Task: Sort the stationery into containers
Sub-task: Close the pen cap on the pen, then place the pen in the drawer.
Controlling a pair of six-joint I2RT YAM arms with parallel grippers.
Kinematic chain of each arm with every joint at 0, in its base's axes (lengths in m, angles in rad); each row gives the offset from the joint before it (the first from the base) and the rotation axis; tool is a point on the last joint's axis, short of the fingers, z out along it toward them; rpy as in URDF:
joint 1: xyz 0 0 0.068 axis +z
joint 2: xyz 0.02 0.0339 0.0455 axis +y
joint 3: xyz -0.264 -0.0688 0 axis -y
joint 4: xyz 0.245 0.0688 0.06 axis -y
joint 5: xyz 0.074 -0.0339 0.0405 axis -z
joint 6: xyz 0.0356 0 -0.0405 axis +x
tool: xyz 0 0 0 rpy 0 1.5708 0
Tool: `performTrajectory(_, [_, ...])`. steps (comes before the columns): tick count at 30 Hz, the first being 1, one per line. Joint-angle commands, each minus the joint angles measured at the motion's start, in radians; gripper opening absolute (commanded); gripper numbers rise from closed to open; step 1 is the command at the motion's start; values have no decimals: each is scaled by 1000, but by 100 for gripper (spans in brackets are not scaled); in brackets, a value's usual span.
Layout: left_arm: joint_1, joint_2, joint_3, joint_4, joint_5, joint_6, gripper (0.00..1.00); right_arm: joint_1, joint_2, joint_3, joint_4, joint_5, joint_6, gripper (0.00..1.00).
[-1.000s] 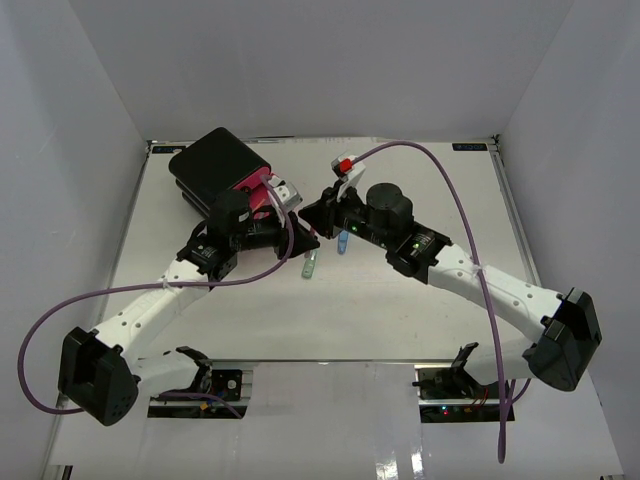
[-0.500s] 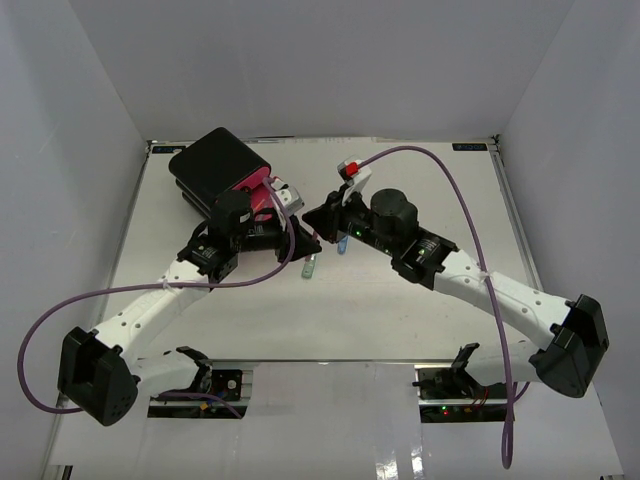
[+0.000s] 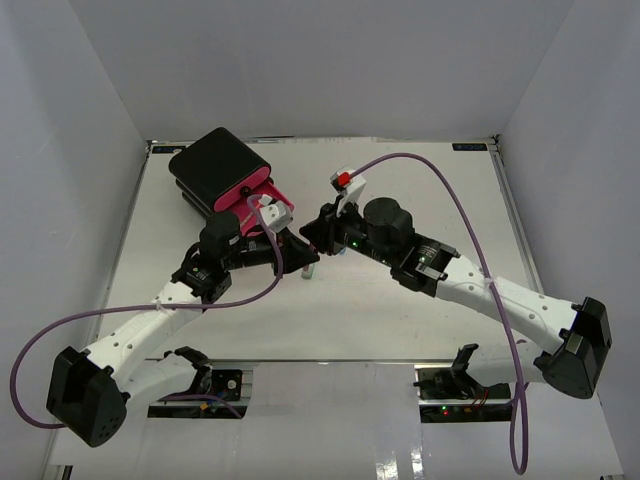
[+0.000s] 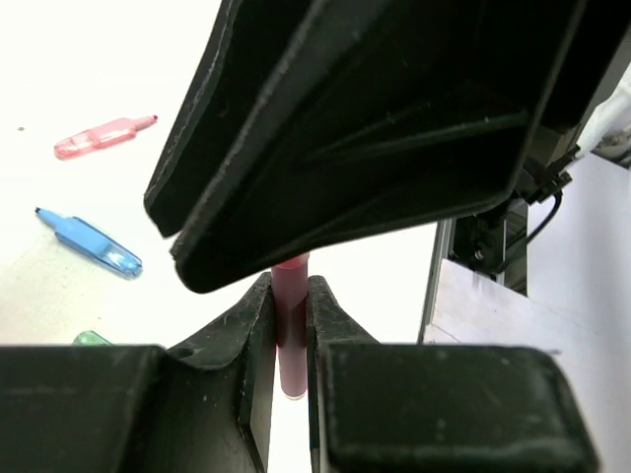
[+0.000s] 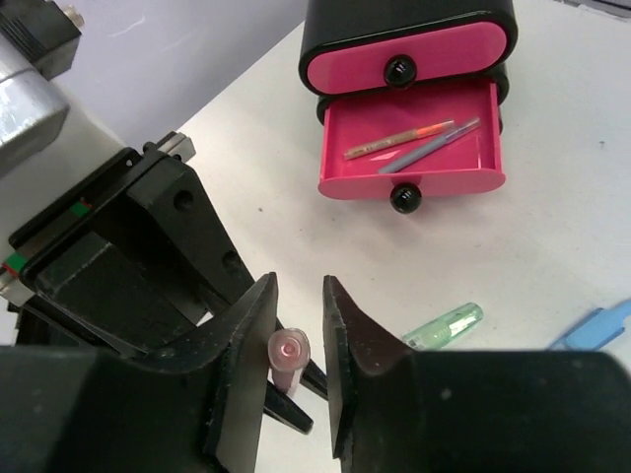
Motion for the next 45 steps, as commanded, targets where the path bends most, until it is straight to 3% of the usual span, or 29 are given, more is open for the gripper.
performTrajectory(1, [7,-36,12,113,-35,-33,0,-1,-2,60,-53,69,-66,32])
performTrajectory(9, [7,8,28,46,-58,-38,0,-19,-27,192,16,224,-179,61])
performTrajectory(13, [7,34,59,-43,-138,-39,0,-44,-64,209,17,270,-225,75])
performTrajectory(19, [10,77,234,-350,-507,103,0,-52,-212,29,16,396,-257,97])
performTrajectory(22, [15,160,349,-495,-684,227,7,-52,-350,-144,16,416,-190,98])
performTrajectory(28, [55,316,502,-568,-912,442,11,-52,-498,-405,16,385,-115,98])
performTrajectory(32, [92,447,614,-619,-960,501,11,-52,-585,-493,10,353,-79,98])
performTrajectory(39, [151,606,682,-617,-962,521,19,-52,-642,-561,-7,333,-78,98])
performTrajectory(42, [165,636,694,-614,-948,509,32,-52,-645,-572,-23,324,-76,98])
performTrajectory(45, [168,649,702,-612,-940,501,39,-52,-651,-584,-26,321,-76,98])
